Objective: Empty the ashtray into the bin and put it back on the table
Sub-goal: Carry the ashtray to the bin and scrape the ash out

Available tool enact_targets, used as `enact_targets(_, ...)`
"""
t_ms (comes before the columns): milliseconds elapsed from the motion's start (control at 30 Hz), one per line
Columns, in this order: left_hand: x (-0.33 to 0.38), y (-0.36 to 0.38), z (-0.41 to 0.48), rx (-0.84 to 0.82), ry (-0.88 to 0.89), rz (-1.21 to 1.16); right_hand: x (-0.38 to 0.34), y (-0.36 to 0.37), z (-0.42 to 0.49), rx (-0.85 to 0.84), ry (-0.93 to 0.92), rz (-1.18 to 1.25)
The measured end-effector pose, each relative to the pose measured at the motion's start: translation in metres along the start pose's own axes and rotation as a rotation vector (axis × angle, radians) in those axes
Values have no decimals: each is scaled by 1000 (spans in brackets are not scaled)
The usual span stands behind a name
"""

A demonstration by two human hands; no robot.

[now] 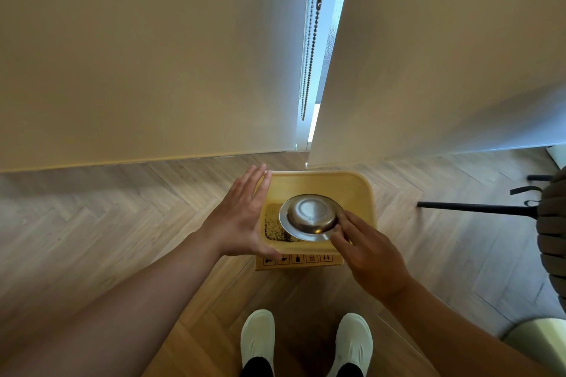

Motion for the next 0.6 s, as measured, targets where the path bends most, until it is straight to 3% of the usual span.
enact_targets(300, 0, -2, 0, 0, -5, -1, 6, 3, -4, -41, 50, 59)
enact_targets(467, 2, -4, -1, -4, -5, -20, 14, 0, -3, -40, 266, 317)
enact_targets(600, 3, -4, -1, -16, -11, -9, 26, -4, 1, -19, 578, 553)
Point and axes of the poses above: each hand's wrist, its own z-axis towards the middle knuckle, its own y-axis out of the palm, x = y × z, the point moved 4 cm from there along z, towards the middle knuckle, and after that the axes turned 9 degrees about y, right-handed, at the moved point
